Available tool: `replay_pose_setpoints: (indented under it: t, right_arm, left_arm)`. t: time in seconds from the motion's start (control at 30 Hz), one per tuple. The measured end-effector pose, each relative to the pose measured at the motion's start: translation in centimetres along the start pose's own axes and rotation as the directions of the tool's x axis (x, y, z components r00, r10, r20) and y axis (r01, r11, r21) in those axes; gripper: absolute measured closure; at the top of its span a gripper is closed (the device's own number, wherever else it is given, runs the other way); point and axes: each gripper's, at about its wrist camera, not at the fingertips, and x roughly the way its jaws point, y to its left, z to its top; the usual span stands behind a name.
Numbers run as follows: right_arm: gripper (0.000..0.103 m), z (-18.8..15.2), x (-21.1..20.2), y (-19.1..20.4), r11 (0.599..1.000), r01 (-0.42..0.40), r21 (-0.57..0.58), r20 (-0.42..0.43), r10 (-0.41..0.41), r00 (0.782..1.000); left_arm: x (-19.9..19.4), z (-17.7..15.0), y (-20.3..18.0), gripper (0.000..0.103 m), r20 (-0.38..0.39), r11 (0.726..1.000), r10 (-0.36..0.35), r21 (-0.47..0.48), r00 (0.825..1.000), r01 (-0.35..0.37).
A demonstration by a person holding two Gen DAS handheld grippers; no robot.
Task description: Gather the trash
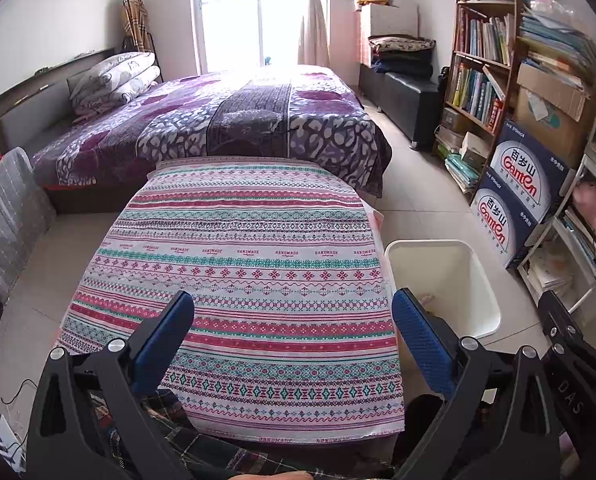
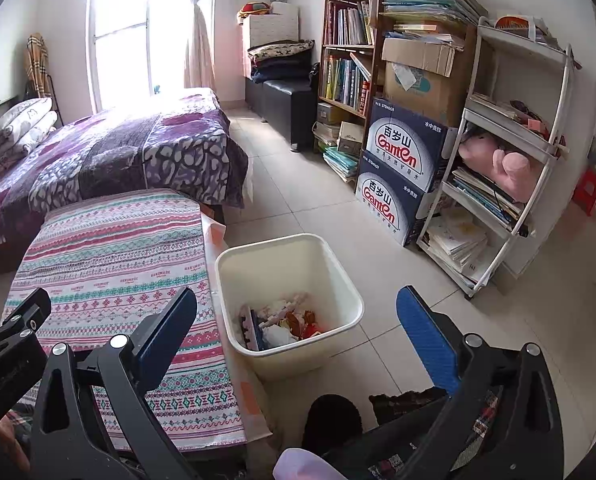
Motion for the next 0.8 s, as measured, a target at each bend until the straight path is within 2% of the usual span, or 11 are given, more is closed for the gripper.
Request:
replay_pose_setpoints:
  t: [0.8]
  right_arm:
    - [0.007, -0.5, 1.0, -0.4, 1.000, -0.011, -0.006, -0.027, 0.011, 1.000]
  left_arm:
    - [0.2, -0.5, 0.4, 0.007, -0.006, 1.000, 0.010, -0.005, 1.000, -0.010]
